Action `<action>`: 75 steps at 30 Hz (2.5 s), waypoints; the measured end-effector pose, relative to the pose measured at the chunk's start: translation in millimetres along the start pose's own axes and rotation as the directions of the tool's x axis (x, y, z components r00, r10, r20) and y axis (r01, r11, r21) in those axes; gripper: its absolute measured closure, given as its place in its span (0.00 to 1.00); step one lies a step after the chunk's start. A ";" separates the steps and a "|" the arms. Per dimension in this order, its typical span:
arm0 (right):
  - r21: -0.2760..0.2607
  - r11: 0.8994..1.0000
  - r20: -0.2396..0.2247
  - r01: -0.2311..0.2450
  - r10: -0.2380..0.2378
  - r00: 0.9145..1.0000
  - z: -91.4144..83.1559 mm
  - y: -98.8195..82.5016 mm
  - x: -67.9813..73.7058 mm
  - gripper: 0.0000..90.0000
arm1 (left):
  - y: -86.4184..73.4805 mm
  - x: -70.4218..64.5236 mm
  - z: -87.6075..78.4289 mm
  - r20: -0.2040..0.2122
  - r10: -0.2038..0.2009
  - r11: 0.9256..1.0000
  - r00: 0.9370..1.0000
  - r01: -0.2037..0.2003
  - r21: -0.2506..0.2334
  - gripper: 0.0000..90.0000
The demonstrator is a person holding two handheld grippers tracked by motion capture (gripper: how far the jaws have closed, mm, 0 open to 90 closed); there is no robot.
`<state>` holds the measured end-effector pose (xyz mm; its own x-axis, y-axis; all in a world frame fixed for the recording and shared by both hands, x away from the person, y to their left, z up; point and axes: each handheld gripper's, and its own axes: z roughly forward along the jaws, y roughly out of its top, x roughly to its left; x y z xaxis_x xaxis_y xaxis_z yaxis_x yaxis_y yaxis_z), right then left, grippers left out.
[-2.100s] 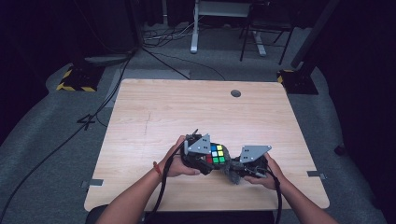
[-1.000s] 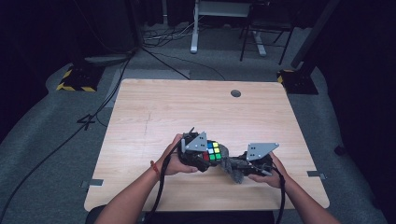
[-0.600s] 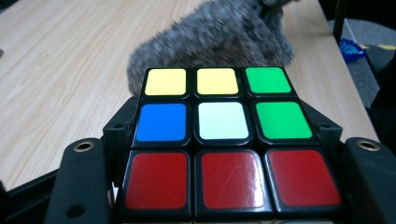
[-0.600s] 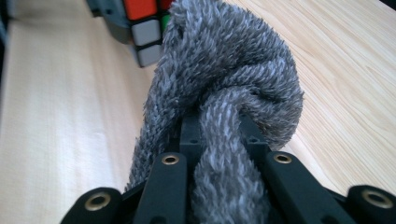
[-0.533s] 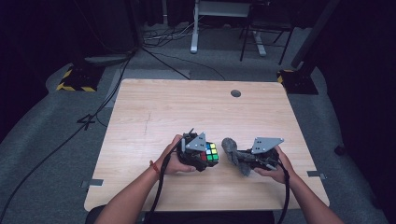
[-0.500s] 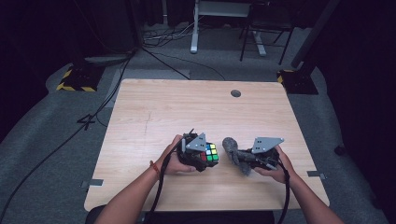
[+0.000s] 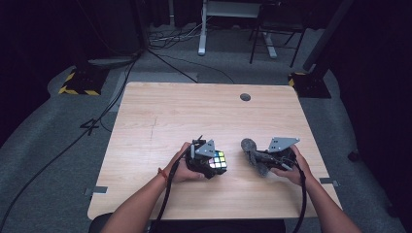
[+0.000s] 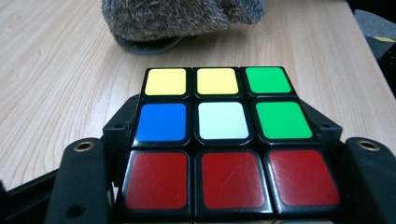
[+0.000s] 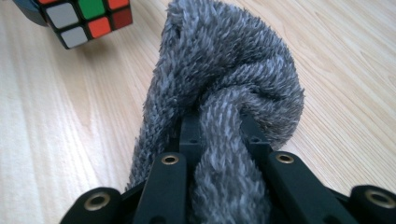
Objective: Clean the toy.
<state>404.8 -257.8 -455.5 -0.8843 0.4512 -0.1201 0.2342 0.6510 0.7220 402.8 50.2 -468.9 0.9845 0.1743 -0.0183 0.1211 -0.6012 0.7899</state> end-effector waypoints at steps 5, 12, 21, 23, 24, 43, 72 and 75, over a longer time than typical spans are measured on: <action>0.037 0.999 0.010 0.006 -0.006 1.000 4.1 -3.0 -1.1 0.83 | -2.2 -3.7 11.6 0.015 0.014 0.999 1.000 -0.014 0.038 0.37; 0.068 0.997 0.000 0.037 -0.037 0.999 9.6 -3.1 3.1 0.83 | -4.3 -6.9 21.3 0.027 0.014 0.998 1.000 -0.016 0.066 0.37; 0.088 0.995 -0.014 0.046 -0.044 0.999 14.3 -4.7 4.5 0.82 | -6.4 -7.3 23.3 0.033 0.019 0.997 0.999 -0.021 0.070 0.37; 0.088 0.995 -0.015 0.044 -0.043 0.999 14.8 -5.0 4.4 0.82 | -7.1 -6.5 22.9 0.036 0.023 0.997 0.999 -0.025 0.068 0.37; 0.088 0.995 -0.018 0.044 -0.042 0.999 15.2 -5.2 4.3 0.82 | -7.8 -6.0 22.9 0.037 0.019 0.998 0.999 -0.021 0.064 0.37; 0.083 0.996 -0.069 0.019 -0.013 0.998 13.3 -5.0 2.7 0.52 | -12.0 -1.9 19.1 -0.010 0.010 0.992 1.000 -0.009 0.124 0.30; -0.063 0.991 -0.139 0.120 -0.128 0.982 16.2 28.6 46.9 0.44 | -14.2 -13.7 -13.8 -0.066 0.047 0.992 0.997 -0.039 0.117 0.29; -0.058 0.990 -0.147 0.130 -0.137 0.980 21.3 29.8 53.0 0.44 | -14.6 -13.6 -15.0 -0.057 0.040 0.993 0.998 -0.033 0.113 0.29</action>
<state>373.5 -201.5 -454.9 -0.9576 0.2634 -0.1163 0.0940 0.6678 0.7384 385.7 68.4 -471.0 0.9797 0.1945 0.0483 0.1018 -0.6908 0.7159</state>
